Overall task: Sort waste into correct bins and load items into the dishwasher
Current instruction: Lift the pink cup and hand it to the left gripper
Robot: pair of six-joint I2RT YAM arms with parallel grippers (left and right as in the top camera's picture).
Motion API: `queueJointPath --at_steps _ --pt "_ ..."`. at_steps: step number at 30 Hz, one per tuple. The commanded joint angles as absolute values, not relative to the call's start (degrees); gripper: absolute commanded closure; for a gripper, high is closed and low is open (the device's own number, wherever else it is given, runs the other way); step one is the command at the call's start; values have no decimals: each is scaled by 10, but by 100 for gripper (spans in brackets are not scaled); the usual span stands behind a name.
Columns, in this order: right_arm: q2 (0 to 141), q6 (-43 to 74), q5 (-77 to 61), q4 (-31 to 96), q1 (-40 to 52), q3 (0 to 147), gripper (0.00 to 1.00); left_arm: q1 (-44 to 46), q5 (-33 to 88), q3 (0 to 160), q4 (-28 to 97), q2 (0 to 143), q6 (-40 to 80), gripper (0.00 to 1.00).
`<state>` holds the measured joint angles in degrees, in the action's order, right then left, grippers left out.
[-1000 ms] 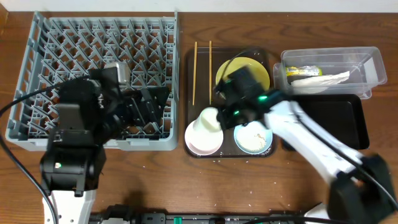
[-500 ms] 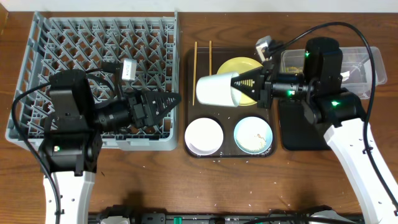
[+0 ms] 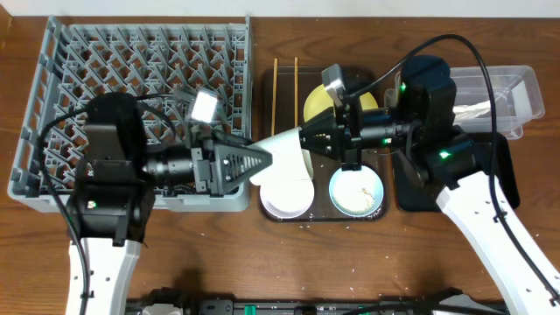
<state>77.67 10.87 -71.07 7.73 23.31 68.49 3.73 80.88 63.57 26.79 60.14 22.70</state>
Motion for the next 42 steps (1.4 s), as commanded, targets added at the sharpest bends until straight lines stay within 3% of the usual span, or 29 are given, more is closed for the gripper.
queueJointPath --at_steps 1,8,30,38,42 --pt "779 122 -675 65 249 686 99 67 851 642 257 601 227 27" --pt "779 148 -675 17 251 686 99 78 851 642 255 601 226 19" --pt "779 156 -677 36 250 686 99 77 850 642 165 601 231 21" --pt "779 157 -677 37 240 686 98 77 844 642 164 601 230 42" --pt "779 158 -677 37 239 686 87 77 813 642 164 601 230 43"
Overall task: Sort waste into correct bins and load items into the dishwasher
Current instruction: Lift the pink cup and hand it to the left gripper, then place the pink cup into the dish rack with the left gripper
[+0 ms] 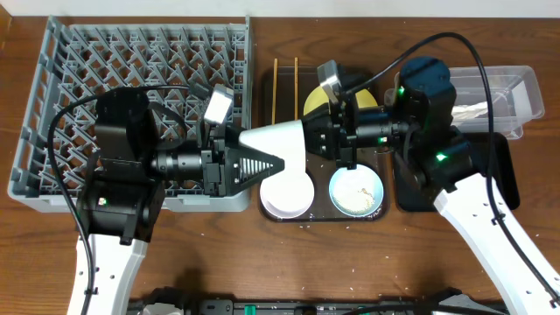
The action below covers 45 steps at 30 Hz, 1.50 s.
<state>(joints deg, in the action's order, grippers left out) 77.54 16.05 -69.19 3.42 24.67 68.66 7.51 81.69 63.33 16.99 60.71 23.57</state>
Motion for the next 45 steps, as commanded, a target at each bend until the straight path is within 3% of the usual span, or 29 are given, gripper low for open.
queueJointPath --at_steps 1,3,5,11,15,21,25,31,36,45 --pt "779 158 -677 37 239 686 84 77 801 642 164 601 230 43" --pt "779 159 -677 37 236 686 59 73 779 642 164 601 230 45" --pt "779 159 -677 43 225 686 41 55 759 642 167 601 226 48" --pt "779 185 -641 123 159 686 18 -73 682 642 240 601 211 51" --pt "779 184 -536 228 143 686 1 -155 538 642 354 601 176 51" --pt "779 184 -310 382 164 686 1 -187 138 642 492 601 170 51" --pt "779 184 -240 415 188 686 1 -187 35 642 517 602 190 51" --pt "779 184 -233 415 210 686 1 -187 -12 642 519 636 209 51" --pt "779 184 -234 416 215 686 1 -187 -11 642 511 704 211 46" --pt "779 184 -234 416 215 686 1 -187 8 642 497 821 213 46"
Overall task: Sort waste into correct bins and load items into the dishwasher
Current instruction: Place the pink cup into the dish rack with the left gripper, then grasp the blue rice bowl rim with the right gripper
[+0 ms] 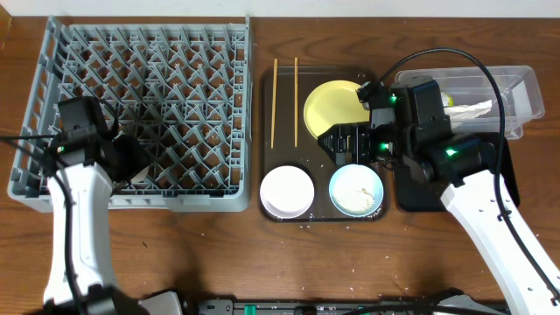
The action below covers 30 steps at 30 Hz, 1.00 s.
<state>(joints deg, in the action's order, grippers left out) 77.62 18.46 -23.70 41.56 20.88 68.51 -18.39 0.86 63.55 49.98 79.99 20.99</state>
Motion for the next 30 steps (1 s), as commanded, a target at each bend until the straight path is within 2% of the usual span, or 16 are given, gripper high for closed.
queueJointPath --at_steps 1,4,9,11,13,19,21,26,30 --pt "779 184 -234 416 215 686 1 -187 20 642 496 830 213 46" --pt "779 184 -234 417 215 686 1 -187 39 642 496 846 213 45" --pt "779 184 -234 418 215 686 1 -187 39 644 499 835 213 16" --pt "779 184 -234 418 215 686 1 -187 39 647 499 822 213 9" --pt "779 184 -234 418 215 686 1 -187 39 650 499 806 213 6" --pt "779 184 -234 418 215 686 1 -187 39 650 501 752 213 5" --pt "779 184 -234 418 215 686 1 -187 54 650 508 740 213 8" --pt "780 184 -234 416 215 686 1 -180 185 651 504 713 168 16" --pt "792 184 -215 416 220 684 1 -150 327 652 483 677 99 16"
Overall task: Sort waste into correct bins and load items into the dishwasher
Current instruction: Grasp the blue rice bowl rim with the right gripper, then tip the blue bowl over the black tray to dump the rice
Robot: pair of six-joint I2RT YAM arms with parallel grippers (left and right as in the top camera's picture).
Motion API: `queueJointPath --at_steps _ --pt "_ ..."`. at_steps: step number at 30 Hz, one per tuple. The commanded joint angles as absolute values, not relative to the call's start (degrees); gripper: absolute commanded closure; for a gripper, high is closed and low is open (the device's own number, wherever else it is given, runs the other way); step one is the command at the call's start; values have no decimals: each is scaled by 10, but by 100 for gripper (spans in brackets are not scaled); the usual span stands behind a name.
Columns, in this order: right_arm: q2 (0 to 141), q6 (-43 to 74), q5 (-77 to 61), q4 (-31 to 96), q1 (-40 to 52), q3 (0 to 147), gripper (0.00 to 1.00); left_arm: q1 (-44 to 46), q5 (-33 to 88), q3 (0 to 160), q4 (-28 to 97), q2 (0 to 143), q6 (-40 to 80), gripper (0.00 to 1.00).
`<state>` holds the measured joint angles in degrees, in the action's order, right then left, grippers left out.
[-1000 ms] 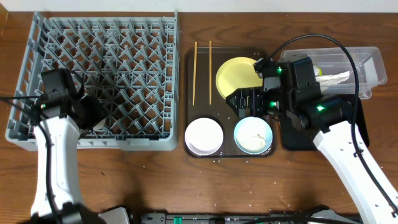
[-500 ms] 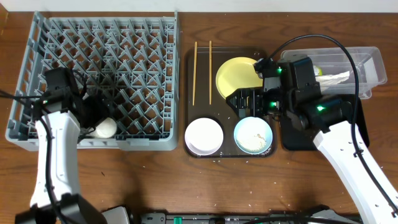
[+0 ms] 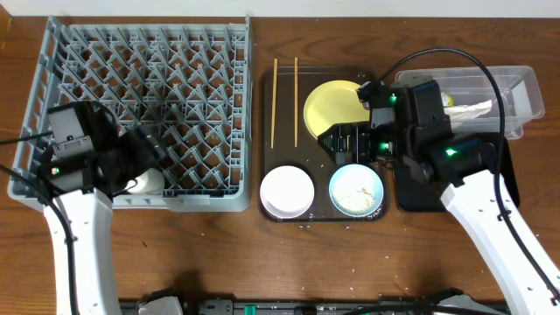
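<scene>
The white cup (image 3: 145,182) lies in the front-left corner of the grey dish rack (image 3: 140,52), at its near wall. My left gripper (image 3: 152,149) hovers just above and behind it, its jaws look spread and hold nothing. On the dark tray (image 3: 265,131) are a white bowl (image 3: 287,191), a blue bowl (image 3: 356,190) with crumbs, a yellow plate (image 3: 331,103) and two chopsticks (image 3: 275,101). My right gripper (image 3: 335,144) hangs open over the tray, between the plate and the blue bowl.
A clear plastic container (image 3: 499,92) holding white scraps stands at the back right. A black bin (image 3: 411,192) lies under my right arm. The rack fills the left half of the brown table (image 3: 262,254).
The left arm has shifted a little right and turned, and the white cup now shows plainly in the rack below its fingers. The right arm has not moved.
Both grippers met over the tray's left edge with the white cup between them. Then the cup was further left, toward the rack. Later the left arm was at the rack's front-left and the right gripper back over the tray. Now the cup lies in the rack.
</scene>
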<state>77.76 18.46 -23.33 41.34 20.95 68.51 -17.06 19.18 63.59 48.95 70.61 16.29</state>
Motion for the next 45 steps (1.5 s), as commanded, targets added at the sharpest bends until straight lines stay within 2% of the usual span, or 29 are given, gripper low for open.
queueJointPath --at_steps 1,3,5,7,9,13,18,22,27,32,39,45 --pt "798 185 -199 420 224 681 4 -139 348 652 479 667 85 16" --pt "812 200 -157 429 232 673 19 -115 365 652 474 648 71 16" --pt "833 221 -119 441 241 663 28 -88 365 652 473 628 55 16" --pt "860 215 -114 446 255 654 31 -64 365 652 473 611 39 16" --pt "890 188 -112 453 274 648 39 -47 364 652 473 595 34 16" --pt "943 180 -59 459 316 648 39 -39 364 652 473 574 34 16" --pt "996 182 -27 458 352 648 45 -39 364 652 475 568 34 15" --pt "1024 215 8 463 361 648 63 -39 364 652 477 568 34 15" --pt "1039 258 41 475 360 648 77 -39 364 652 477 568 34 15" --pt "1038 262 43 473 360 648 99 -39 364 652 477 568 34 15" --pt "985 270 -2 486 344 652 99 -39 364 652 477 568 34 15" --pt "876 247 -133 485 260 652 99 -39 364 652 477 568 34 15"
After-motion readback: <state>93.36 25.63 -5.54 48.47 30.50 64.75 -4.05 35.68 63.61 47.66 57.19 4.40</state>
